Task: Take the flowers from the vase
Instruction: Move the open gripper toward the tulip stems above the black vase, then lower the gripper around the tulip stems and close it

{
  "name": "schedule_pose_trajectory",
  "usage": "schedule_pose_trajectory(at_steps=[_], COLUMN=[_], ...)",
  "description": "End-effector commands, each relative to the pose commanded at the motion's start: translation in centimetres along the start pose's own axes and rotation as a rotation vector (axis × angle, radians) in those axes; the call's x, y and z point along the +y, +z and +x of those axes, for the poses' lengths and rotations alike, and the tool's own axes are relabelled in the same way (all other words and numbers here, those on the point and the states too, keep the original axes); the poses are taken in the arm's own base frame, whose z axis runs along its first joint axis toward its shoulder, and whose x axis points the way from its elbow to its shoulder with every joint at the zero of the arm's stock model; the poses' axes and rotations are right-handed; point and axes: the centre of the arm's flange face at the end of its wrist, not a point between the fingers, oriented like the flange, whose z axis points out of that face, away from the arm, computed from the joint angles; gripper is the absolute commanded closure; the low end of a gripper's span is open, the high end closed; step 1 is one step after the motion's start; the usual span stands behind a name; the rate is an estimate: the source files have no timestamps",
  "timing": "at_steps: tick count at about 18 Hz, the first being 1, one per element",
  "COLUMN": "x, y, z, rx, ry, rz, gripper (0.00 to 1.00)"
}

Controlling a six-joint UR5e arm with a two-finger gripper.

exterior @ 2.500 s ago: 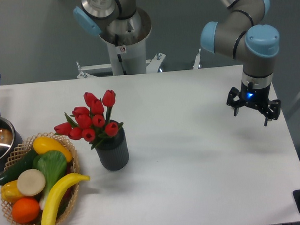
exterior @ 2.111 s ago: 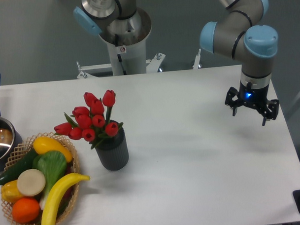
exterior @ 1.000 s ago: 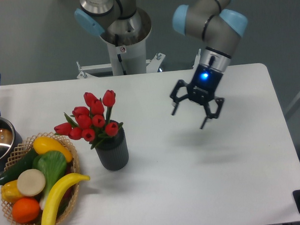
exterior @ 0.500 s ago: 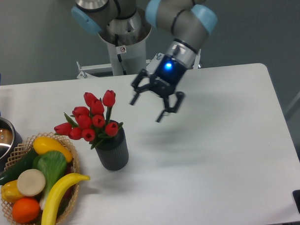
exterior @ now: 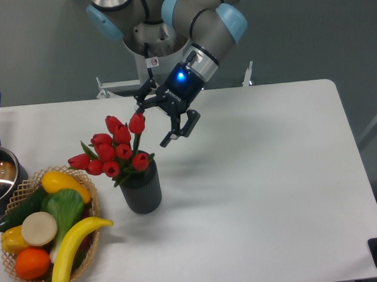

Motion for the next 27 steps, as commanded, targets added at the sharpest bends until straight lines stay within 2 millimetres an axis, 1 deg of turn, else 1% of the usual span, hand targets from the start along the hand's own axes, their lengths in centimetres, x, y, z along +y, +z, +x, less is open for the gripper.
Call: schedule_pose_trajectory(at_steps=[2, 4, 6, 8, 11, 12, 13, 14, 16, 17, 19, 21, 22, 23, 27], x=[-0.1, -0.2, 0.0, -0.4, -0.5, -0.5, -0.6, -0.5, -0.5, -0.5, -0.5, -0.9, -1.1, -1.4, -2.4], y=[0.5, 1.4, 1.6, 1.9, 2.7, 3.1, 3.2, 3.2, 3.2, 3.2, 3.2, 3.0, 2.9, 2.7, 2.3], z=[-0.6, -0.2, -0.1, 0.1, -0.5, -0.3, -0.4, -0.4, -0.5, -0.5, -0.6, -0.7, -0.8, -0.8, -0.7], rx=[0.011, 0.033, 0.040, 0.055, 0.075, 0.083, 0.085, 0.087, 0.087, 0.087, 0.085, 0.081, 0.078, 0.075, 0.067], ry=[0.001, 0.004, -0.003, -0.006, -0.010, -0.007, -0.005, -0.011, -0.009, -0.011, -0.008, -0.001, 0.004, 0.005, 0.006], rz=[0.004, 0.003, 0.012, 0.056, 0.083, 0.082, 0.083, 0.082, 0.082, 0.082, 0.082, 0.083, 0.084, 0.084, 0.087], gripper=[0.00, 0.00, 0.00, 0.00, 0.01, 0.06, 0.14, 0.25, 0.54, 0.66, 0.85, 0.96, 0.99, 1.00, 1.00])
